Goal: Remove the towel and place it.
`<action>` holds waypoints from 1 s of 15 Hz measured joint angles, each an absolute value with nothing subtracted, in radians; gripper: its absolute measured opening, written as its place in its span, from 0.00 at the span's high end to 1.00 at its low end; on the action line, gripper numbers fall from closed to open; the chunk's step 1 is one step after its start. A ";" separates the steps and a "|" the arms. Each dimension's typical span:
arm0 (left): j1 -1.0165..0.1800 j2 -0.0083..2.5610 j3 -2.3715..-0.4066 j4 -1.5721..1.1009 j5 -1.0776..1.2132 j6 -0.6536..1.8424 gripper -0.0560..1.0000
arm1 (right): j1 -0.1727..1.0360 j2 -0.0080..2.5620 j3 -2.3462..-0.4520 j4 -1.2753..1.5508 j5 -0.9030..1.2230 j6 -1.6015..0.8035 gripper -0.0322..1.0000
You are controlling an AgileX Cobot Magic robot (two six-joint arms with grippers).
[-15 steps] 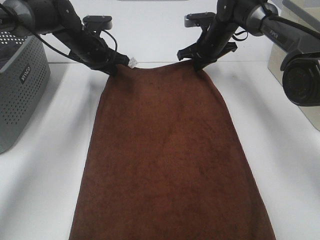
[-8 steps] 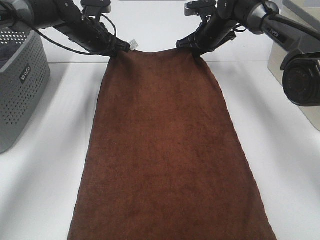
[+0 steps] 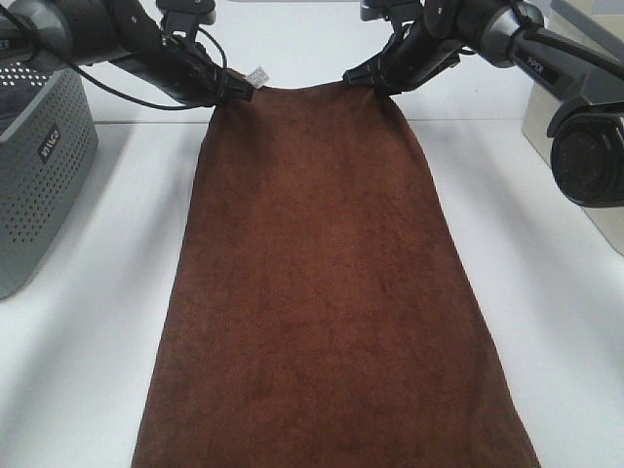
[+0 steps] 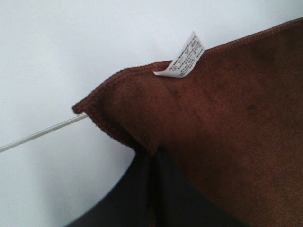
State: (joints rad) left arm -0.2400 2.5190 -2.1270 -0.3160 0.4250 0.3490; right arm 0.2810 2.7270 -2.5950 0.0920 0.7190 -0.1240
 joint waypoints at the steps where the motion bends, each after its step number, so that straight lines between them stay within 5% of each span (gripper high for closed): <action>1: -0.240 2.533 -2.127 -0.316 0.415 0.349 0.95 | 0.281 2.728 -2.595 0.092 0.705 -0.124 0.95; 15: -0.247 2.637 -2.127 -0.320 0.185 0.389 0.95 | 0.281 2.819 -2.594 0.093 0.587 -0.124 0.95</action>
